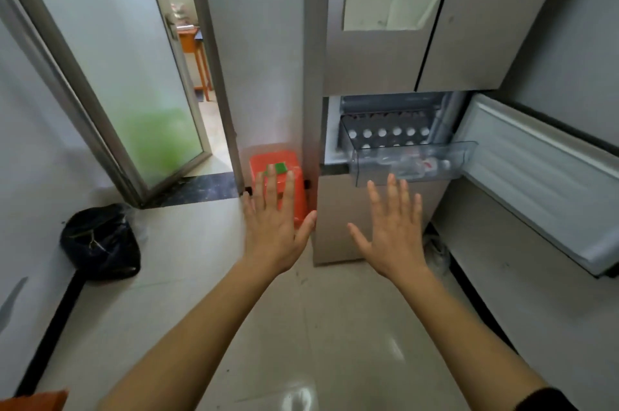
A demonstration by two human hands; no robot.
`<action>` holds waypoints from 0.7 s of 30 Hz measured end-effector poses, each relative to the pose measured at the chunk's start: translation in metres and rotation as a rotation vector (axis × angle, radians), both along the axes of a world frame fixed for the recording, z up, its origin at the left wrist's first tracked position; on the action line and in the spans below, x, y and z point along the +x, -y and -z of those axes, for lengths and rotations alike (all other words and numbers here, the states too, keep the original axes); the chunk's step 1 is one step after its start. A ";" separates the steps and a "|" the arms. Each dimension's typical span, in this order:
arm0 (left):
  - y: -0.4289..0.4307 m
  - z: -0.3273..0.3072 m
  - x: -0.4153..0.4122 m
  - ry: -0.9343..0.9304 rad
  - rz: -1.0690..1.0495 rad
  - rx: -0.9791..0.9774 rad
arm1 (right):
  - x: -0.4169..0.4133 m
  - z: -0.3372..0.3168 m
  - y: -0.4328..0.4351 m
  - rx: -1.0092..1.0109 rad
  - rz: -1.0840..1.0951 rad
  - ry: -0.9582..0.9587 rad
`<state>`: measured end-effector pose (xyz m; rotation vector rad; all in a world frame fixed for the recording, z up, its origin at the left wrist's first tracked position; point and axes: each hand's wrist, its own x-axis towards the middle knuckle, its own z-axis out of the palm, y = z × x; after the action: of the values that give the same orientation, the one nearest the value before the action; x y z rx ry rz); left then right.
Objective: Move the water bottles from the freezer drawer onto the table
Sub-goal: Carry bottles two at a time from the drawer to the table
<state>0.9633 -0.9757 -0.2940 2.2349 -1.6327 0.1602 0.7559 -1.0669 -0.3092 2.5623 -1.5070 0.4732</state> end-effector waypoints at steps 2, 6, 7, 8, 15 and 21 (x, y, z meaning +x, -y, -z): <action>0.052 -0.003 -0.007 -0.023 0.057 0.041 | -0.017 -0.004 0.041 0.036 0.072 -0.053; 0.149 -0.018 -0.030 -0.038 0.205 0.096 | -0.062 -0.017 0.114 0.075 0.242 -0.048; 0.171 -0.021 -0.037 -0.043 0.239 0.096 | -0.074 -0.018 0.129 0.084 0.282 -0.036; 0.191 -0.022 -0.045 -0.050 0.268 0.097 | -0.086 -0.019 0.143 0.092 0.318 -0.027; 0.327 0.001 -0.089 -0.030 0.358 0.164 | -0.144 0.009 0.262 0.131 0.397 0.045; 0.428 0.032 -0.107 -0.056 0.245 0.265 | -0.166 0.037 0.387 0.297 0.327 0.100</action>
<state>0.8558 -1.4035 -0.3256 2.1724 -1.9771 -0.1919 0.5899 -1.4540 -0.3463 2.4473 -2.1271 0.3623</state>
